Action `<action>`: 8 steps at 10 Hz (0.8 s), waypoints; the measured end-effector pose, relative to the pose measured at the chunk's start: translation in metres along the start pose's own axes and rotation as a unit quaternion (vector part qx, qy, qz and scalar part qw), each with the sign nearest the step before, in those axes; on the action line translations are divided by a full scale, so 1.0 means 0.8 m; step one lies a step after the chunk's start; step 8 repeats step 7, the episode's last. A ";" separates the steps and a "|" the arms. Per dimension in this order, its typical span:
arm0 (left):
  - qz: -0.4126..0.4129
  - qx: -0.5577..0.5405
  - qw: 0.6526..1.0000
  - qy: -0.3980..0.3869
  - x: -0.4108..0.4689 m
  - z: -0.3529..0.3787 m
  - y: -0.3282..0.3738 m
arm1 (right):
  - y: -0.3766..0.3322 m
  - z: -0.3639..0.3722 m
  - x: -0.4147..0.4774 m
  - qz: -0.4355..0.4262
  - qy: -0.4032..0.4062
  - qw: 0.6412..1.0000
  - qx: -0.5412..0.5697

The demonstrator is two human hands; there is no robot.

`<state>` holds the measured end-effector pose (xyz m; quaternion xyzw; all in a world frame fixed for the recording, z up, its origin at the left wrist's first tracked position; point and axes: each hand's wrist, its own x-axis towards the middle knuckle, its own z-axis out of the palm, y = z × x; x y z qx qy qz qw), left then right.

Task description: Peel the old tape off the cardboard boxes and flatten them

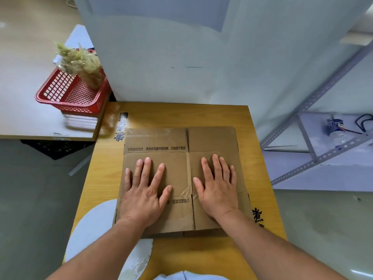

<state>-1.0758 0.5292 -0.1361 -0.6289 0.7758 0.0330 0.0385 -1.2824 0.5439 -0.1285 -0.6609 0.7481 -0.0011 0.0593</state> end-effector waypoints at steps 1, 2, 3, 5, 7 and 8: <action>-0.006 0.000 1.000 -0.021 0.002 -0.003 0.000 | 0.000 -0.002 0.000 -0.004 -0.013 1.000 0.008; -0.005 -0.016 0.998 -0.053 0.008 -0.012 -0.002 | 0.004 -0.012 0.003 -0.010 -0.022 0.999 0.047; -0.012 -0.077 0.995 -0.060 0.015 -0.040 -0.004 | 0.010 -0.034 0.006 -0.017 -0.037 0.992 0.117; -0.027 -0.126 0.991 0.039 -0.027 -0.085 0.009 | 0.008 -0.074 -0.028 -0.078 0.039 0.990 0.110; -0.008 -0.119 0.988 0.094 -0.099 -0.108 0.018 | -0.009 -0.090 -0.080 -0.141 0.078 0.984 0.079; -0.008 -0.119 0.988 0.094 -0.099 -0.108 0.018 | -0.009 -0.090 -0.080 -0.141 0.078 0.984 0.079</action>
